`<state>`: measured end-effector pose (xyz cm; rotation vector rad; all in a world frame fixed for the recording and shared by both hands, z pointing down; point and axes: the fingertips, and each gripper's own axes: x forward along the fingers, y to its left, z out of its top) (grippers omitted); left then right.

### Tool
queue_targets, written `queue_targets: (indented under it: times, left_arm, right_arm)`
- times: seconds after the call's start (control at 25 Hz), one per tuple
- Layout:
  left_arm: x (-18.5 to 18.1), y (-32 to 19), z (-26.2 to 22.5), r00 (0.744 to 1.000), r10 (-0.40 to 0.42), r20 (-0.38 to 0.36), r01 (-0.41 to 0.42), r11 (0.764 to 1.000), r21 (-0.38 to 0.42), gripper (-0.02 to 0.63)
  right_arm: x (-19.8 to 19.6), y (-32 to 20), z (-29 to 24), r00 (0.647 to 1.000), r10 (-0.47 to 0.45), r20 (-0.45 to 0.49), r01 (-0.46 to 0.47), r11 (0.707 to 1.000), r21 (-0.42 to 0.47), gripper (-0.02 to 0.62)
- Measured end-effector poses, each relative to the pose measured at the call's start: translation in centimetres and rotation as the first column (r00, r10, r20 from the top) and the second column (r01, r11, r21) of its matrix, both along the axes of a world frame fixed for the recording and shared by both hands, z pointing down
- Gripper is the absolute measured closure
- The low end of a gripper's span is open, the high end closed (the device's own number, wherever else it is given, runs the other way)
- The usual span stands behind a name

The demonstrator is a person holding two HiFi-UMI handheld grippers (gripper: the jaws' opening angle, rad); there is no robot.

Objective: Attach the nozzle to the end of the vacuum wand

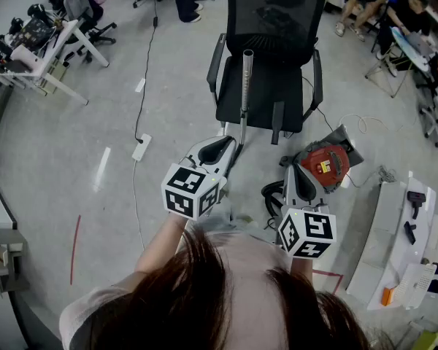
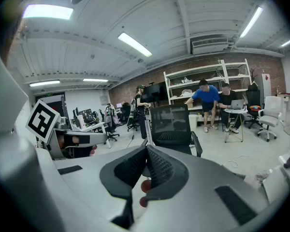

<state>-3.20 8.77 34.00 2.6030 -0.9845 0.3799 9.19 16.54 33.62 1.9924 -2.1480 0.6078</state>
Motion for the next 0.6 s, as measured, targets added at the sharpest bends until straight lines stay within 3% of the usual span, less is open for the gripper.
queue_targets:
  times: [0.6]
  left_arm:
    - [-0.4, -6.2, 0.8, 0.996, 0.088, -0.012, -0.088, 0.996, -0.035, 0.575]
  right_arm:
    - [-1.1, -5.7, 0.2, 0.997, 0.075, 0.027, -0.075, 0.997, -0.008, 0.569]
